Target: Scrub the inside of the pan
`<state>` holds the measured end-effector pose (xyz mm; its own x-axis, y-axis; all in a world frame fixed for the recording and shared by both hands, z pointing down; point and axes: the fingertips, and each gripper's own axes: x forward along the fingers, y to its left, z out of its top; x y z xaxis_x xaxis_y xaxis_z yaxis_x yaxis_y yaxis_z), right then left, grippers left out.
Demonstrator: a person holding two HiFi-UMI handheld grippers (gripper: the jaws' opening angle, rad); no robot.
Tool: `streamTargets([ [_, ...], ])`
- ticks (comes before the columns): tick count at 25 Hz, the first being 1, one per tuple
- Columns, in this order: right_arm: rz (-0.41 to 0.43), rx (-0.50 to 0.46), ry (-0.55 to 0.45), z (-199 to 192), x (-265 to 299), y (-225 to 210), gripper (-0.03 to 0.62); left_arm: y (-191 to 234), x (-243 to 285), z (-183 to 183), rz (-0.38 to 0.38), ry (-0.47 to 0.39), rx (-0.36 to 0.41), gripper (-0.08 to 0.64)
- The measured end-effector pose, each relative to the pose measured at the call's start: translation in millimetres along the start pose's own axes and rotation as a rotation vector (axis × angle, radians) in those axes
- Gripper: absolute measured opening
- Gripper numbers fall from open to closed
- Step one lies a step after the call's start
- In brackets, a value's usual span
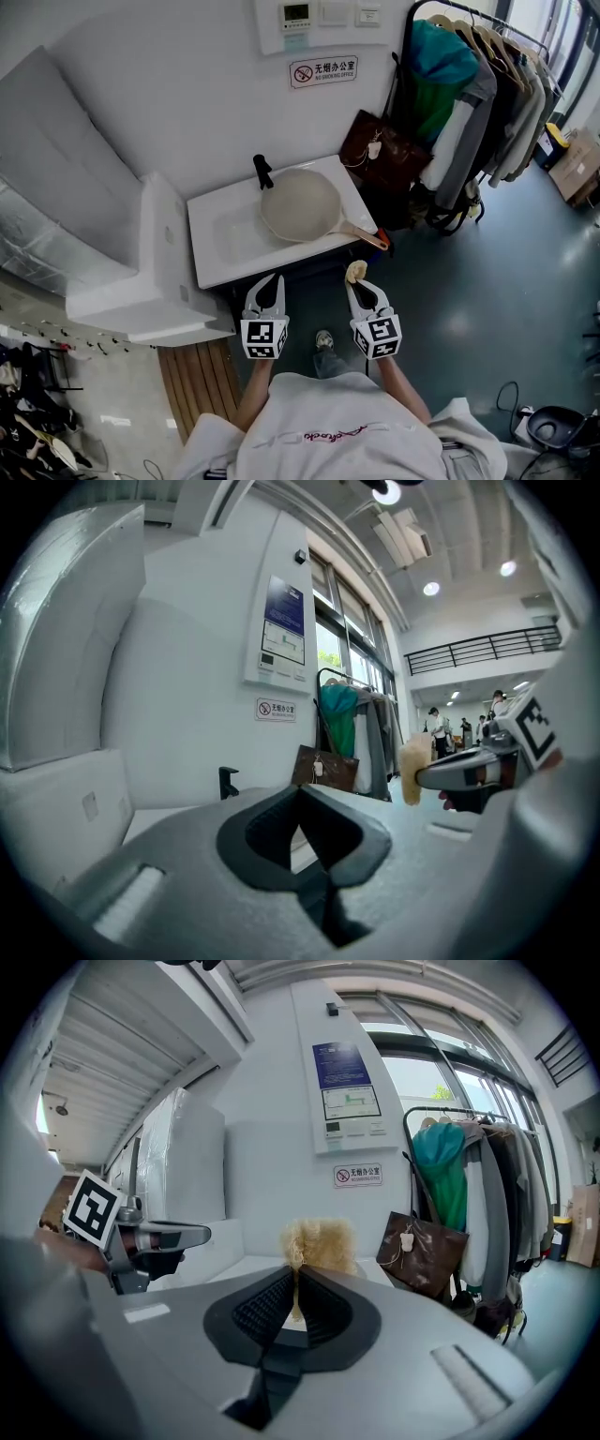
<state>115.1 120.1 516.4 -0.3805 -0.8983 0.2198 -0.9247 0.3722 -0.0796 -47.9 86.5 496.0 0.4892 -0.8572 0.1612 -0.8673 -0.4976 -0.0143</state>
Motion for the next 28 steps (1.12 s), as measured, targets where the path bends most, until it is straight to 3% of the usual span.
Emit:
streamTargets([
  [15, 0.049, -0.01, 0.009, 33, 113, -56, 0.024, 49, 114, 22, 0.037, 0.0, -0.003, 0.0],
  [28, 0.095, -0.008, 0.029, 34, 162, -78, 0.025, 70, 159, 18, 0.081, 0.022, -0.015, 0.0],
])
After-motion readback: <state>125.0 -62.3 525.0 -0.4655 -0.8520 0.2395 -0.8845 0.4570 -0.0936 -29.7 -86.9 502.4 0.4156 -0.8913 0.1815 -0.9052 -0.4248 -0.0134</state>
